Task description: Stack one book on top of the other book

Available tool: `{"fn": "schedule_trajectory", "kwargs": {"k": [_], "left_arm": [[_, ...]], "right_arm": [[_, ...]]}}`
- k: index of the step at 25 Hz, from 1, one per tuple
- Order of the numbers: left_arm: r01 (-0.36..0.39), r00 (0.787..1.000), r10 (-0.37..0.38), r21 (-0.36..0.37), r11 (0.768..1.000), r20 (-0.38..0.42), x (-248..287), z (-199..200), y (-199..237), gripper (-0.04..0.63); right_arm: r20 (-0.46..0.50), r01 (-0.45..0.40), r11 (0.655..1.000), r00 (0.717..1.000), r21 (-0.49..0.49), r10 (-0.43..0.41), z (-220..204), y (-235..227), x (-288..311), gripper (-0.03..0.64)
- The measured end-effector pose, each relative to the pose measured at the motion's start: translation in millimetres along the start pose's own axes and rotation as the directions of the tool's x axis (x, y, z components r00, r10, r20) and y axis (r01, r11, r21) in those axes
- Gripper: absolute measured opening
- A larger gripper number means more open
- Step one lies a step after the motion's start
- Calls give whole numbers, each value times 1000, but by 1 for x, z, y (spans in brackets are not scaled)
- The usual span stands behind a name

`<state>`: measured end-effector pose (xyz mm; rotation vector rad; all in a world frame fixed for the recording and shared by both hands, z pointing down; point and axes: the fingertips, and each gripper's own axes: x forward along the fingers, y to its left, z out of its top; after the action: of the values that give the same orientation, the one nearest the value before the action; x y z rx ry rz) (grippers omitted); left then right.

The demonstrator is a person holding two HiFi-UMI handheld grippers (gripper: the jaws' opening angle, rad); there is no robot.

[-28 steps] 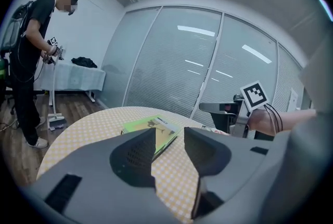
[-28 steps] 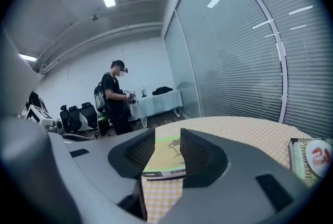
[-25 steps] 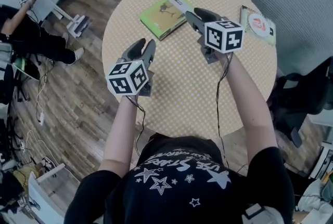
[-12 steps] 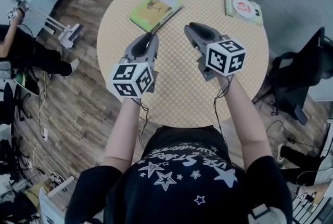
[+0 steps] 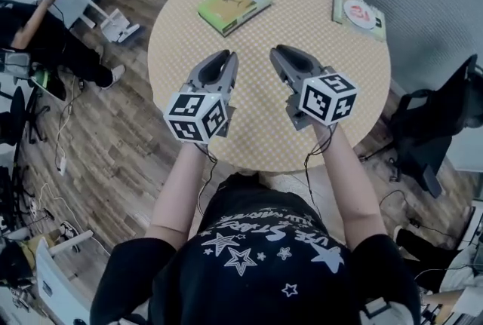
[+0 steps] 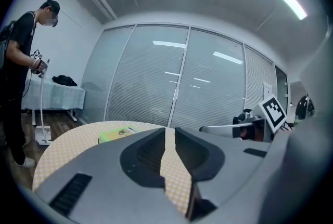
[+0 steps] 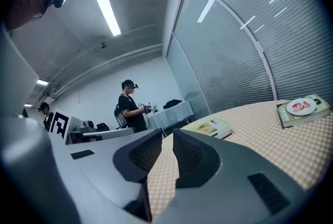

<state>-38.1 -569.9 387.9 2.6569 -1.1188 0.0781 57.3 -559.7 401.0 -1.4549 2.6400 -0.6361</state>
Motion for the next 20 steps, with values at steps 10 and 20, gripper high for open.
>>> {"fn": "schedule_trajectory", "kwargs": {"k": [10,20], "left_arm": [[-30,1000,30,8,1000,9,-56,-25,-86,55],[-50,997,49,21,999,54,-107,-36,-155,49]], "right_arm": [[-2,-73,997,997,-24,73,-18,35,-89,75],[-2,-95,994,996,-57,95,-37,63,-174,75]]}}
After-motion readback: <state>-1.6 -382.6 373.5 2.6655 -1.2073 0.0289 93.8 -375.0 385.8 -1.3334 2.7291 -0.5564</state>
